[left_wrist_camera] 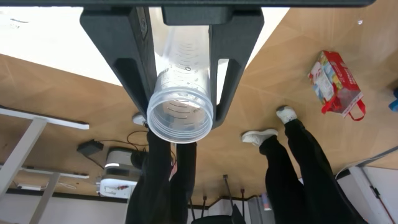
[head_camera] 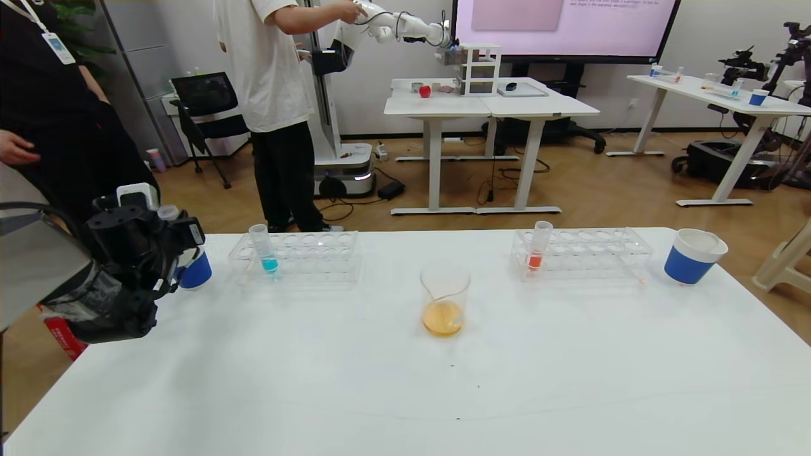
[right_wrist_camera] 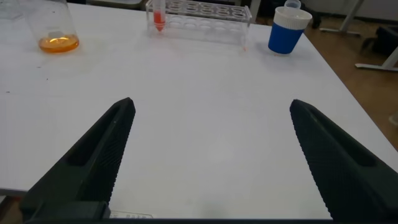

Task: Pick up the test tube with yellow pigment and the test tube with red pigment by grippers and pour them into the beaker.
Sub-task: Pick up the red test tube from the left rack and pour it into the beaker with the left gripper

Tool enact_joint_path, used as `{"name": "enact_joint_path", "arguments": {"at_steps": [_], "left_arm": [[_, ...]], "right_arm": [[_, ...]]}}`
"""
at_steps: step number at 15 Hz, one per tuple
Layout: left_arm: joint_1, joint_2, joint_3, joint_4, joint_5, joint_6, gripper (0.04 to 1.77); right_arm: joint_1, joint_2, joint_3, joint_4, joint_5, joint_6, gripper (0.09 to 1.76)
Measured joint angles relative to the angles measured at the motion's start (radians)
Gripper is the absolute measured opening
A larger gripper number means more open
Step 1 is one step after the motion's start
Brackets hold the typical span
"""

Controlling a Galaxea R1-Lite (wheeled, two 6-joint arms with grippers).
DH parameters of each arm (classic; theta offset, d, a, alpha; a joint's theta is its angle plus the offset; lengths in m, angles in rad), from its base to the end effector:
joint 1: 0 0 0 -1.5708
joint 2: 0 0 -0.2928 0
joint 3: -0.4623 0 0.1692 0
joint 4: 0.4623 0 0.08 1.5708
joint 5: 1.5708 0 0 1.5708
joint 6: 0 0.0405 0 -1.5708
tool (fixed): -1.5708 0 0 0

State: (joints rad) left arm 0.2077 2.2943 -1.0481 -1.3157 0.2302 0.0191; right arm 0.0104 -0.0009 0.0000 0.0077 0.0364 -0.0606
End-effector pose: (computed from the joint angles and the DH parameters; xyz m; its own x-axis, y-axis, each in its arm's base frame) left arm 0.4216 0.0983 0.1083 0.9033 0.4236 0.0676 -0.4247 0.9053 0.0032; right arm -0.0210 0.0013 0.0745 0.9989 0.0468 -0.0068 -0.0471 0.9971 -0.0603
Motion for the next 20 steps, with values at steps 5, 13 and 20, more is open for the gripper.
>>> {"name": "enact_joint_path", "arguments": {"at_steps": [5, 13, 20], "left_arm": [[0.001, 0.013, 0.008, -0.01, 0.0, 0.0, 0.83], [-0.007, -0.004, 0.01, -0.018, 0.001, 0.002, 1.75], [-0.224, -0.215, -0.009, 0.218, 0.0, -0.004, 1.75]], "right_arm": [[0.0, 0.0, 0.0, 0.0, 0.0, 0.0, 1.74], [0.0, 0.0, 0.0, 0.0, 0.0, 0.0, 1.74], [0.0, 0.0, 0.0, 0.0, 0.0, 0.0, 1.74]]}}
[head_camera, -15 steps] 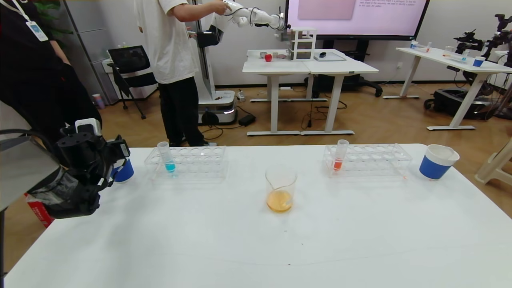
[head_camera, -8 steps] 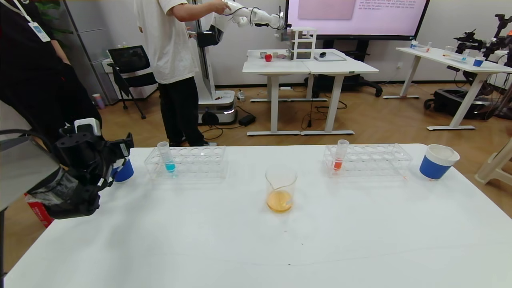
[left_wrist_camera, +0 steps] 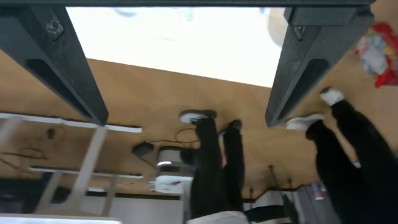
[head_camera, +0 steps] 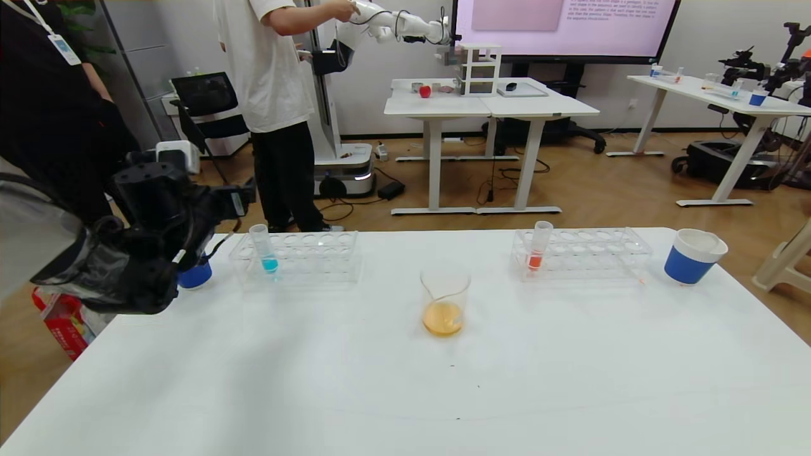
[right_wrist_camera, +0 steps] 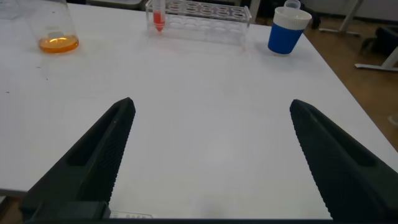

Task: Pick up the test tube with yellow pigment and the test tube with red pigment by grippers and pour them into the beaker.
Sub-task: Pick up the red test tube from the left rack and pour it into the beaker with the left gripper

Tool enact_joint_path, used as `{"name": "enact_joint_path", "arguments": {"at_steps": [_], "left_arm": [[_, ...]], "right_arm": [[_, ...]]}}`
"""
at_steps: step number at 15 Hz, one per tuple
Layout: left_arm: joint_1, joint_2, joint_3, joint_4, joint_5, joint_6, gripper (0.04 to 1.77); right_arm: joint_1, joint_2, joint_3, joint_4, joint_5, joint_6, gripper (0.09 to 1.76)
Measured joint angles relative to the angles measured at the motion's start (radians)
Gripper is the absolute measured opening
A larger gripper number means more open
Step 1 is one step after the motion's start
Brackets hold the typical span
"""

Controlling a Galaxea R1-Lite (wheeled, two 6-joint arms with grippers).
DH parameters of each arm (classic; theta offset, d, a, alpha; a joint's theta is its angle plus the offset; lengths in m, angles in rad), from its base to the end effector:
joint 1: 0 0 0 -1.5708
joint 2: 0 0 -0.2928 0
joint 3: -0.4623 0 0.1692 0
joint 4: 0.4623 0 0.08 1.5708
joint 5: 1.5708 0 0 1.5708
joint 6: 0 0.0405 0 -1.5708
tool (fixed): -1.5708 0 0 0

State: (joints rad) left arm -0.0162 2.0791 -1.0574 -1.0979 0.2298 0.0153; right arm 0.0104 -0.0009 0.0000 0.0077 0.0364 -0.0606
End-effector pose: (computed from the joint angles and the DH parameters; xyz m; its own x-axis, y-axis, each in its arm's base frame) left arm 0.4051 0.0027 0.1751 0.9744 0.2120 0.0741 -0.2125 0.9772 -0.0021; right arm -0.0210 0.0013 0.0745 0.9989 0.0468 -0.0068 -0.0471 0.9971 -0.0603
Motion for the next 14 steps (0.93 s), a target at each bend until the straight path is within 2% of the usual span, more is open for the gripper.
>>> {"name": "enact_joint_path", "arguments": {"at_steps": [2, 5, 8, 14], "left_arm": [[-0.089, -0.071, -0.006, 0.067, 0.001, -0.003, 1.75], [-0.141, -0.163, 0.008, 0.089, 0.004, 0.004, 1.75], [-0.151, -0.296, 0.028, 0.172, 0.0, 0.02, 1.75], [-0.13, -0.681, 0.061, 0.505, -0.005, 0.054, 1.75]], "right_arm": [[0.0, 0.0, 0.0, 0.0, 0.0, 0.0, 1.74], [0.0, 0.0, 0.0, 0.0, 0.0, 0.0, 1.74], [0.0, 0.0, 0.0, 0.0, 0.0, 0.0, 1.74], [0.0, 0.0, 0.0, 0.0, 0.0, 0.0, 1.74]]}}
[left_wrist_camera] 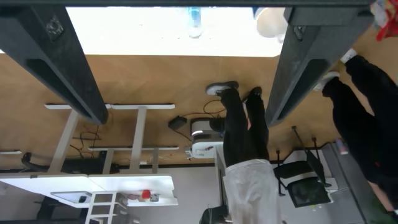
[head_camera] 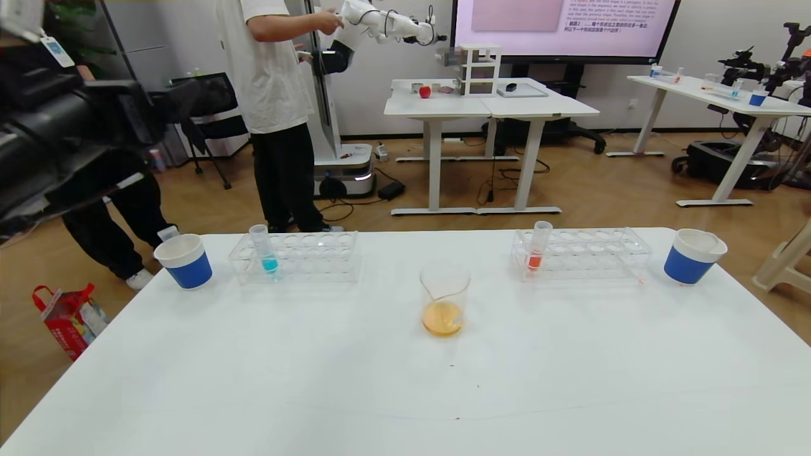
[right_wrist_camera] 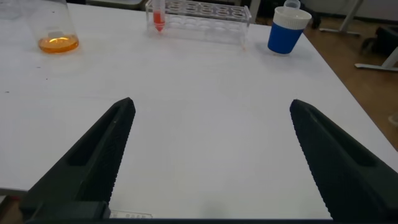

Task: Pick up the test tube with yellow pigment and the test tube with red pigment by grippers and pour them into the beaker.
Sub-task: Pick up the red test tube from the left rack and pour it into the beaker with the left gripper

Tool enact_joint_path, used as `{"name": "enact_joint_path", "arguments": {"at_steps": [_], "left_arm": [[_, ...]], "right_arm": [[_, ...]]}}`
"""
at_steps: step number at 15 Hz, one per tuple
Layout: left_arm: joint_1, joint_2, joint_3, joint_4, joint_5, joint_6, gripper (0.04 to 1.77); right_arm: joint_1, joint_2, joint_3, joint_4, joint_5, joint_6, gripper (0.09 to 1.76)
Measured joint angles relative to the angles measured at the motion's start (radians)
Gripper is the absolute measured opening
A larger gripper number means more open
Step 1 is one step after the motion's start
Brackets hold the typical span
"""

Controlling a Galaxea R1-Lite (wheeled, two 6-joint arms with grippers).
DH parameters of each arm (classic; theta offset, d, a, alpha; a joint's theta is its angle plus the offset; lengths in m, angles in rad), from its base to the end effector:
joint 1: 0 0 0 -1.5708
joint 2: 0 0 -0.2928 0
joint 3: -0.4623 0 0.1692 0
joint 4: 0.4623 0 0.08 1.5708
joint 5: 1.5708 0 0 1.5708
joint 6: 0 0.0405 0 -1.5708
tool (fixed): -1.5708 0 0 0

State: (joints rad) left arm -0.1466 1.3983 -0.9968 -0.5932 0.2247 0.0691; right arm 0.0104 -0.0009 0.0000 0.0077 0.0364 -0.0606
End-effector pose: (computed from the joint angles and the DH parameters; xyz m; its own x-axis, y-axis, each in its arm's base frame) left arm 0.2347 -0.0255 0.3215 0.9793 0.0806 0.1857 -0.0868 0.9959 0.0254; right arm -0.0210 0.0013 0.0745 0.9989 0.0468 -0.0068 -0.0471 0.9971 -0.0603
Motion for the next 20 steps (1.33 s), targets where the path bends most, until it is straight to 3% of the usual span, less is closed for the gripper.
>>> {"name": "enact_joint_path", "arguments": {"at_steps": [4, 8, 12, 14, 17, 19, 20], "left_arm": [[0.049, -0.27, 0.075, 0.181, -0.001, 0.034, 1.75], [0.073, -0.555, 0.143, 0.448, 0.004, 0.047, 1.75], [0.081, -0.816, 0.179, 0.714, 0.086, 0.049, 1.75], [0.086, -0.927, 0.218, 0.749, 0.126, 0.05, 1.75], [0.101, -1.077, 0.294, 0.754, 0.132, 0.051, 1.75], [0.119, -1.159, 0.332, 0.75, 0.071, 0.046, 1.75], [0.126, -1.205, 0.35, 0.749, 0.0, 0.045, 1.75]], "right_arm": [[0.0, 0.0, 0.0, 0.0, 0.0, 0.0, 1.74], [0.0, 0.0, 0.0, 0.0, 0.0, 0.0, 1.74], [0.0, 0.0, 0.0, 0.0, 0.0, 0.0, 1.74], [0.0, 0.0, 0.0, 0.0, 0.0, 0.0, 1.74], [0.0, 0.0, 0.0, 0.0, 0.0, 0.0, 1.74], [0.0, 0.0, 0.0, 0.0, 0.0, 0.0, 1.74], [0.0, 0.0, 0.0, 0.0, 0.0, 0.0, 1.74]]}}
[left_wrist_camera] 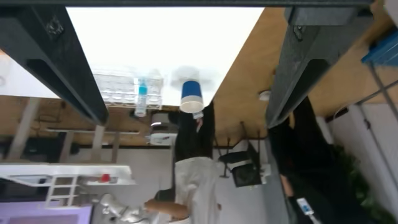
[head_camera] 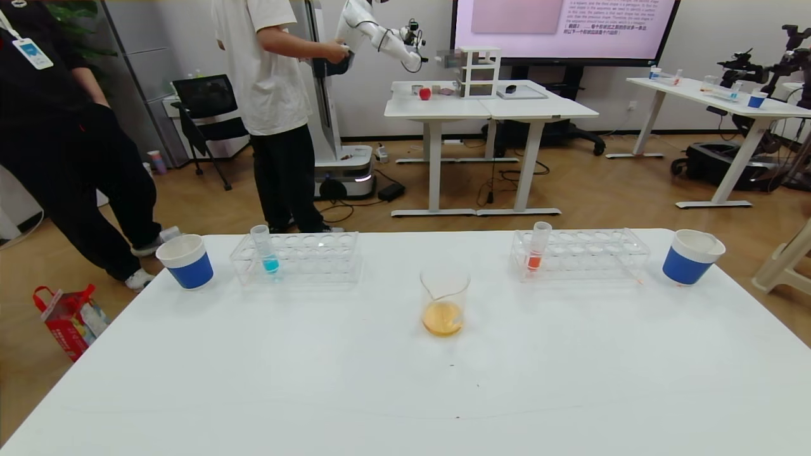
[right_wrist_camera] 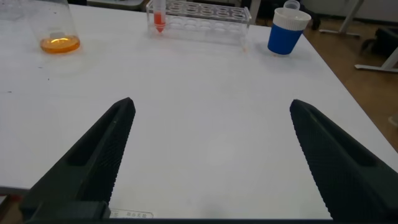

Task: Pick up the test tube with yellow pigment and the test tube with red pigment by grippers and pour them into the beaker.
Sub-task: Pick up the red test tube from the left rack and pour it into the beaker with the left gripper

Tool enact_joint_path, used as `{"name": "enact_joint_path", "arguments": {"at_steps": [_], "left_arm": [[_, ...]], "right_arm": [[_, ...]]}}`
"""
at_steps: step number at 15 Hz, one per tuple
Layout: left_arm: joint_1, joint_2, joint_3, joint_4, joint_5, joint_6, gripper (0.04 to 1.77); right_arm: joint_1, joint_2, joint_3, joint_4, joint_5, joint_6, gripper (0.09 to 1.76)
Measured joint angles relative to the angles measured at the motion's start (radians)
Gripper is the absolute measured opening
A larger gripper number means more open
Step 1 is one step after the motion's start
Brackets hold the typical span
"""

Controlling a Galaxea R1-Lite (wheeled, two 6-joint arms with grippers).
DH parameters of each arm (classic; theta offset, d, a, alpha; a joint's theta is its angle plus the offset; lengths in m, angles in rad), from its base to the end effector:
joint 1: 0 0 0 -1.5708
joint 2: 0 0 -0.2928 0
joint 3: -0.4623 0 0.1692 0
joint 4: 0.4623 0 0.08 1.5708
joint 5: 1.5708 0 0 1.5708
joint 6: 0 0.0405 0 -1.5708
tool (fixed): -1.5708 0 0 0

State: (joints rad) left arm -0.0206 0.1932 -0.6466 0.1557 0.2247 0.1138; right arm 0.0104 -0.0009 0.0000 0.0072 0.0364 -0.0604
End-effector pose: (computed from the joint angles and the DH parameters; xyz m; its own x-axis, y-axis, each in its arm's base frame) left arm -0.0698 0.0105 0.2254 0.9364 0.2036 0.2859 -0.2249 0.9734 0.0436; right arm -0.0210 0.0013 0.0746 0.9989 0.0468 -0.0063 -0.0471 0.9971 -0.0601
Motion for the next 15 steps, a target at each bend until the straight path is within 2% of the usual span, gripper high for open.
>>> {"name": "enact_joint_path", "arguments": {"at_steps": [1, 2, 4, 6, 8, 9, 11, 15], "left_arm": [[0.004, -0.053, 0.026, -0.001, -0.085, -0.001, 1.75], [0.008, -0.099, 0.07, -0.012, -0.131, 0.001, 1.75], [0.014, -0.155, 0.203, -0.122, -0.161, -0.001, 1.75], [0.018, -0.18, 0.378, -0.218, -0.172, 0.001, 1.75], [0.018, -0.19, 0.539, -0.253, -0.179, -0.007, 1.75], [0.018, -0.192, 0.591, -0.236, -0.21, -0.025, 1.75], [0.018, -0.194, 0.631, -0.135, -0.245, -0.052, 1.75], [0.018, -0.194, 0.645, -0.152, -0.249, -0.072, 1.75]], "right_arm": [[0.0, 0.0, 0.0, 0.0, 0.0, 0.0, 1.74], [0.0, 0.0, 0.0, 0.0, 0.0, 0.001, 1.74], [0.0, 0.0, 0.0, 0.0, 0.0, 0.001, 1.74], [0.0, 0.0, 0.0, 0.0, 0.0, 0.001, 1.74], [0.0, 0.0, 0.0, 0.0, 0.0, 0.001, 1.74], [0.0, 0.0, 0.0, 0.0, 0.0, 0.001, 1.74], [0.0, 0.0, 0.0, 0.0, 0.0, 0.001, 1.74], [0.0, 0.0, 0.0, 0.001, 0.0, 0.001, 1.74]]}}
